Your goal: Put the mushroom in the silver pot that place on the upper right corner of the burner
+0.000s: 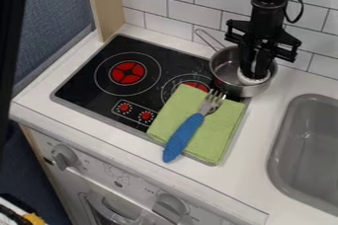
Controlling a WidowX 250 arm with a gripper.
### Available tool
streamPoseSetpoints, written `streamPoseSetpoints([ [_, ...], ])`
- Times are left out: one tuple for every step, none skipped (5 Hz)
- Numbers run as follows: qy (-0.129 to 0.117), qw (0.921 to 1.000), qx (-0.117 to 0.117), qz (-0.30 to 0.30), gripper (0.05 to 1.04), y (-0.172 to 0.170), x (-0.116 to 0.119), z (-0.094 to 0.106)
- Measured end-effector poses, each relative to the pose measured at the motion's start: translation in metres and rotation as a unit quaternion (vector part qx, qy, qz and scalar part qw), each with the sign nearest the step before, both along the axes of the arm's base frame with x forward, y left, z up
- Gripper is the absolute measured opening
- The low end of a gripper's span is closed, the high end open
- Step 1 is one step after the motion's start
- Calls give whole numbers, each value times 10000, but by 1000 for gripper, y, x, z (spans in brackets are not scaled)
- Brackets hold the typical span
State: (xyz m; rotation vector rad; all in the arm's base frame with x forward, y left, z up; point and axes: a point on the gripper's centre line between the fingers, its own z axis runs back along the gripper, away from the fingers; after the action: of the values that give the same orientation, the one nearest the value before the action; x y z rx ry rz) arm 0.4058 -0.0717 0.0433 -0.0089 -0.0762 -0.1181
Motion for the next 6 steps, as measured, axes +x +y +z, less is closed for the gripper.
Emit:
streamPoseSetpoints([
  [4, 9998, 18, 186, 235, 6, -2, -6],
  [-16, 9992, 2, 411, 235, 19, -1, -8],
  [-41, 9989, 6, 473, 291, 19, -2, -10],
  [-21, 9988, -63, 488, 571, 20, -4, -11],
  [99, 9987, -35, 492, 866, 21, -7, -11],
  [66, 9991, -23, 414, 1015, 21, -7, 16],
])
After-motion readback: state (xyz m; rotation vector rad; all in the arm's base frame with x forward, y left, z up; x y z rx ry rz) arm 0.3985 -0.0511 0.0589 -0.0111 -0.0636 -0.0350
